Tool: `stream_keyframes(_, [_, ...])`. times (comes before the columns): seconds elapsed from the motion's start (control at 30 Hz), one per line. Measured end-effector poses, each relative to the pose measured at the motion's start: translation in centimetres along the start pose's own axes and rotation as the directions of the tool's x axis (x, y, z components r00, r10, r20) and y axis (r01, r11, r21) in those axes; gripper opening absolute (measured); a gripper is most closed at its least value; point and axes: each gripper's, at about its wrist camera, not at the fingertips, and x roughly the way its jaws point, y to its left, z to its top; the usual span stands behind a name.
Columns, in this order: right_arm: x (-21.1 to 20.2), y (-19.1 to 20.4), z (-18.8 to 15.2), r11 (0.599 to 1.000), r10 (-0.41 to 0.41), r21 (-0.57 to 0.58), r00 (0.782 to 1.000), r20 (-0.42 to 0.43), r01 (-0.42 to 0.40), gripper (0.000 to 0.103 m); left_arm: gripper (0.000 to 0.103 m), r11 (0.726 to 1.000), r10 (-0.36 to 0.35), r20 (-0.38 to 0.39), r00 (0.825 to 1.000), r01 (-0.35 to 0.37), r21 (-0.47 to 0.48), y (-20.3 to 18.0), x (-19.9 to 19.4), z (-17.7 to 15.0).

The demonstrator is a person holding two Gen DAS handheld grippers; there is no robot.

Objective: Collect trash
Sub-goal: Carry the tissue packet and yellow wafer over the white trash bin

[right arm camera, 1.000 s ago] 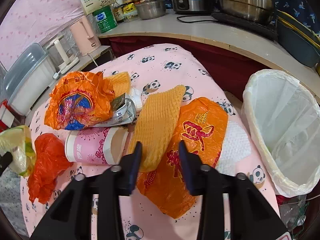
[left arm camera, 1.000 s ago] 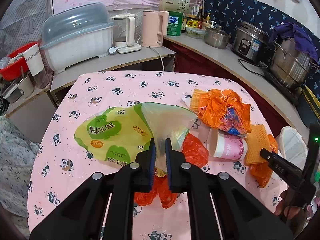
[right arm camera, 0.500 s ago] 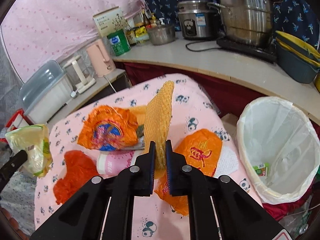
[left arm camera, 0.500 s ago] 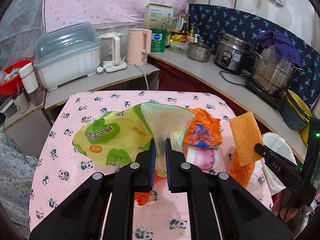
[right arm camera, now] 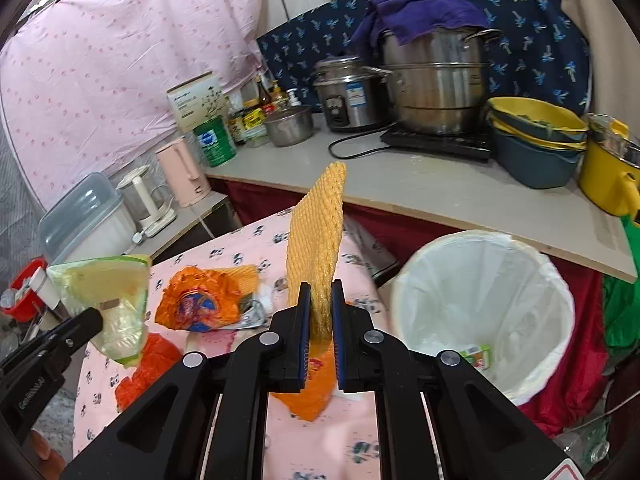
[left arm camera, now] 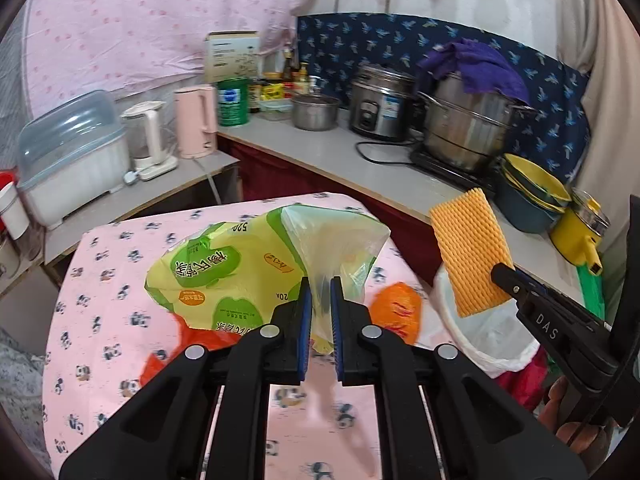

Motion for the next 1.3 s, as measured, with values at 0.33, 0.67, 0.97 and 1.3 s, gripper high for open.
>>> stream_keyframes(0.33, [-3.3,-6.6,-0.3,0.992,-0.111,0.066,0.993,0.040,0.108,0.009,0.009,0.985,-0.127,-0.042,0.991,0.131,0.115,-8.5,1.6,-0.5])
stream_keyframes(0.67, [-4.4,-12.9,-1.6,0.970,-0.192,0.158,0.981,0.028,0.185,0.009,0.009,0.952,-0.232,-0.106,0.967,0.248,0.180,-14.8,4.0,-1.7])
stream_keyframes(0.97, [-4.7,-16.9,-2.9,0.949,-0.235,0.217,0.972,0.010,0.227,0.009,0.009,0.922,-0.278,-0.141,0.950,0.305,0.237,-19.1,5.8,-2.7])
stream_keyframes(1.3, [-5.3,-20.0,-3.8,0.923,-0.275,0.278,0.961,-0.001,0.265,0.009,0.009,0.890,-0.324,-0.203,0.924,0.371,0.266,-22.7,8.1,-3.4])
